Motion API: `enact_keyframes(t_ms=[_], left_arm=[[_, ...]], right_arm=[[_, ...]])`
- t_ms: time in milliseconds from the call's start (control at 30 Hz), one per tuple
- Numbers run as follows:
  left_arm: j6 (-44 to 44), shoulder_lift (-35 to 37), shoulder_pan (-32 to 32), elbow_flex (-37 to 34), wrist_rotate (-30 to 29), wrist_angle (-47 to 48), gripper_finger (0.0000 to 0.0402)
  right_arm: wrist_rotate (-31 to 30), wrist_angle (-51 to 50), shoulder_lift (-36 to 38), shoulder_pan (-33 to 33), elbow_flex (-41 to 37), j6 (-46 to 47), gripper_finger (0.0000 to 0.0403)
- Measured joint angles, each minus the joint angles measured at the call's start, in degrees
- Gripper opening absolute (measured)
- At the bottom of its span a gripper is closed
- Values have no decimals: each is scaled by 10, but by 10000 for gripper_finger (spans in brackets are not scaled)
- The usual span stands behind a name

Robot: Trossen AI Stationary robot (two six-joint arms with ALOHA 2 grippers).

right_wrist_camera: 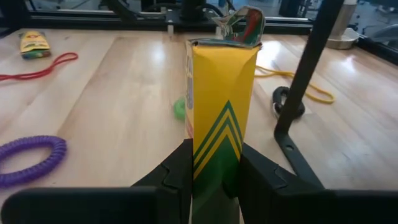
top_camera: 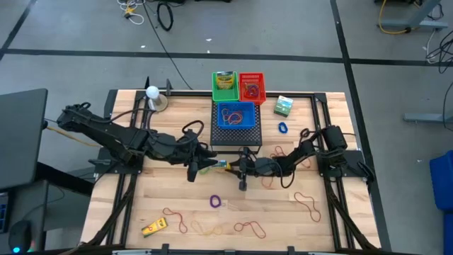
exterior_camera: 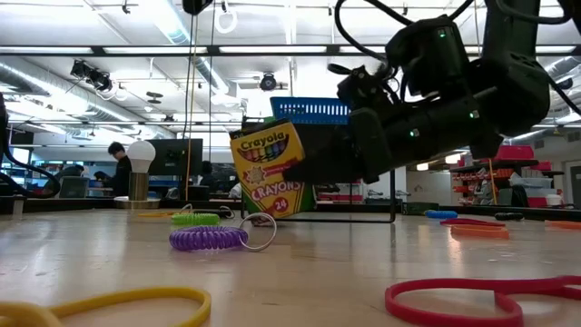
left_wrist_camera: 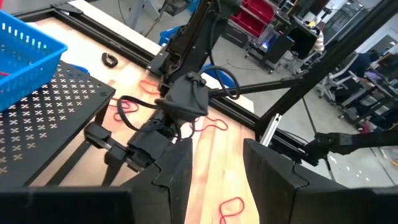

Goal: Pick & Place Office Desk Supplies
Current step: Put the box of crayon into the green bin on the shelf

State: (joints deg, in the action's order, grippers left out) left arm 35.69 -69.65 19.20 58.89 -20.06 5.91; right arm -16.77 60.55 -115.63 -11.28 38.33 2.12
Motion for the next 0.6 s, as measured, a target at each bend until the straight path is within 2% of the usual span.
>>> enact_keyframes(t_ms=[600], left_arm=[[15, 0, 0, 0, 12, -1, 148]], right_arm=[[-7, -50, 2, -9, 0, 0, 195]])
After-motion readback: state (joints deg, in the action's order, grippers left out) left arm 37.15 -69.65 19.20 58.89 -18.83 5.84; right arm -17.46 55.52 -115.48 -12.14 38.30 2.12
